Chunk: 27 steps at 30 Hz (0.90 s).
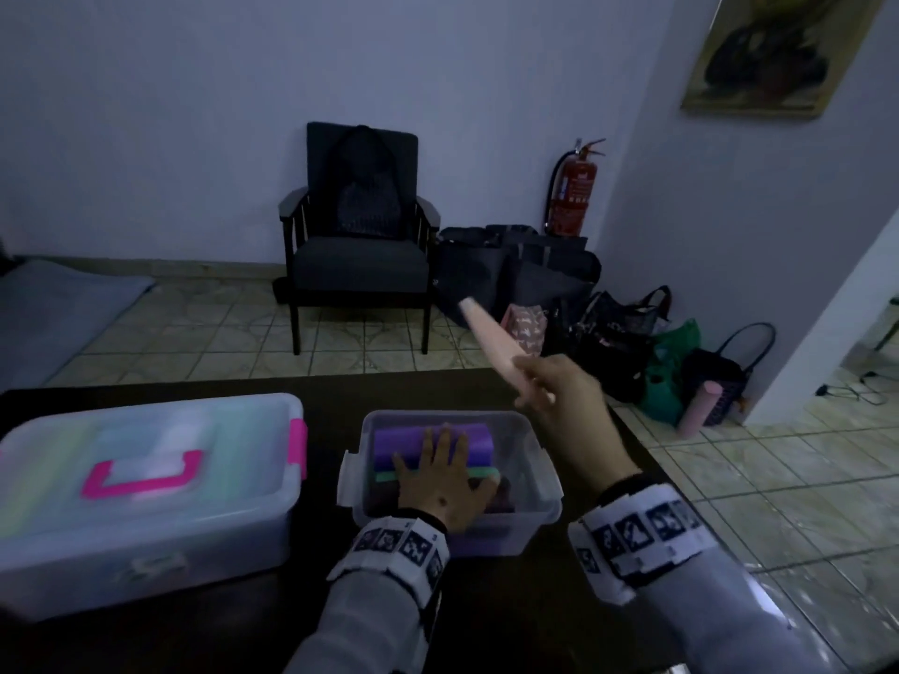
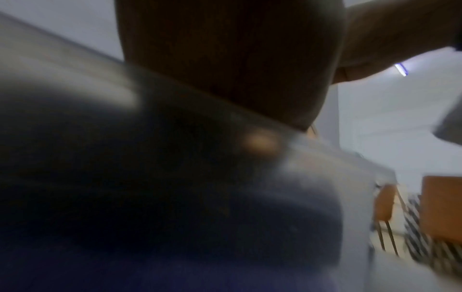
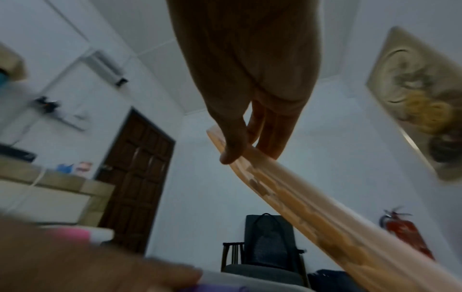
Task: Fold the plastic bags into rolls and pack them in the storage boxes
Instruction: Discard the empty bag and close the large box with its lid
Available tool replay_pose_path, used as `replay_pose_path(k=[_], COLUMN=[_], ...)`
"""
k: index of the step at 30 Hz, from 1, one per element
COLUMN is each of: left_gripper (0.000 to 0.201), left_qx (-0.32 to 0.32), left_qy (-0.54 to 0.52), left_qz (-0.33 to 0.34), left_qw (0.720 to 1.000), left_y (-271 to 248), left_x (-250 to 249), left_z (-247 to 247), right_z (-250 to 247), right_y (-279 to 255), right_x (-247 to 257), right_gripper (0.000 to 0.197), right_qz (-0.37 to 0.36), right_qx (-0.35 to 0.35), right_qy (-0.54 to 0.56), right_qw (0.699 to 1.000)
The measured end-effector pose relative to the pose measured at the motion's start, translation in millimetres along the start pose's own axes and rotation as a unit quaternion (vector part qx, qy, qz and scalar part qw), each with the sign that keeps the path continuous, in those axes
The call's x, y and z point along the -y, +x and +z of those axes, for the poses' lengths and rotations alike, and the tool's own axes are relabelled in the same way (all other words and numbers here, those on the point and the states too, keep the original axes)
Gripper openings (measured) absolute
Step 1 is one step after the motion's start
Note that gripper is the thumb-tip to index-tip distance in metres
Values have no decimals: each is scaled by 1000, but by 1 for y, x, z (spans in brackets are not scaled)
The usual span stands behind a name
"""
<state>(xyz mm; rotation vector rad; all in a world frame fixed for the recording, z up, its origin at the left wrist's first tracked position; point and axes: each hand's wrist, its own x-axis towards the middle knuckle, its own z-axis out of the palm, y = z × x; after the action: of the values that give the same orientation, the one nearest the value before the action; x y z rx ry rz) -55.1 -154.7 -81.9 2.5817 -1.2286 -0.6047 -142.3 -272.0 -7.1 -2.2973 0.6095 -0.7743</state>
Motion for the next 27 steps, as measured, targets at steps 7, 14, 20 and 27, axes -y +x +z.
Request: replay_pose_path(k=[7,14,20,27], left_gripper=[40,49,24,24], left_qx=[-326,-201,-236,-246], left_qy=[-291,-419,-316,-295], left_qz=[-102,-135,-124,-110], left_qw=[894,875,910,917], left_y=[-33,-47,-36,-32], left_x=[62,81,80,84], left_z=[-22,-22,-18,-13], right_z=[62,101,91,74], right_y=[-49,-72,-75,-68], right_x=[26,48,49,28], right_gripper=[33,39,37,36], right_qz=[-100,-177,-172,-23], right_qx=[127,167,248,103], right_qy=[-143,-263,-272,-145], right_qw=[976,934,914,984])
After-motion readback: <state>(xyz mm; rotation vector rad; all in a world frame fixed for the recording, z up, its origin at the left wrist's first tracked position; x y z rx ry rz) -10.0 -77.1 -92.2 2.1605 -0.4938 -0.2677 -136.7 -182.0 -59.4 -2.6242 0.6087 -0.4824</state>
